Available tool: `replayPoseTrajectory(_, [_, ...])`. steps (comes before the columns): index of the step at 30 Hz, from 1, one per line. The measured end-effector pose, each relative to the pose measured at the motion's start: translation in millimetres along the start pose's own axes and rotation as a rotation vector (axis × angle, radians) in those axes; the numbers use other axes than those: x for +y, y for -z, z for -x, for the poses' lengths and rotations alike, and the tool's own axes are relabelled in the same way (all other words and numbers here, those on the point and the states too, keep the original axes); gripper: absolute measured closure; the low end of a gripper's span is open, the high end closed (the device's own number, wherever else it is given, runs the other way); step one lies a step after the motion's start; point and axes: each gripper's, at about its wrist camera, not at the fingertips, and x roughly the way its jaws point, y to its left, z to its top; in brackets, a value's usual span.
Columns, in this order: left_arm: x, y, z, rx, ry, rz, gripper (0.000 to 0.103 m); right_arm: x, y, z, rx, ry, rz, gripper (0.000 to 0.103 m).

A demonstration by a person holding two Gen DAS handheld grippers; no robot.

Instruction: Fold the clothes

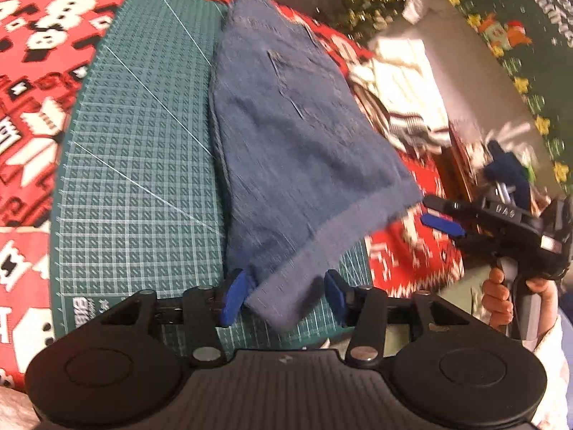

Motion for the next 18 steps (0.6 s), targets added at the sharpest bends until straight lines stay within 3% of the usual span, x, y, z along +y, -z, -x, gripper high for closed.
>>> replayPoseTrajectory(3, [-5.6, 0.0, 0.6, -0.013, -0.001, -0.023, 0.053, 10.8, 8.0, -0.2, 0.024, -0.017, 0.042, 0.054])
replayPoseTrajectory(7, [-3.7, -0.6, 10.6, -0.072, 0.073, -0.004, 0.053, 23.9, 16.1, 1.1, 0.043, -0.057, 0.089, 0.054])
replayPoseTrajectory(11, [-1.5, -3.4, 16.3, -0.117, 0.114, 0.012, 0.054, 47.2, 30.1, 0.4, 0.090, -0.121, 0.216, 0.053])
replayPoseTrajectory(15, [-12.1, -4.8, 16.0, -0.155, 0.149, -0.037, 0.055, 69.4, 45.0, -5.6, 0.142, -0.125, 0.324, 0.053])
replayPoseTrajectory(18, [-19.9, -1.4, 11.7, -0.137, 0.112, -0.090, 0.055, 74.9, 50.7, -8.9, 0.187, -0.156, 0.336, 0.053])
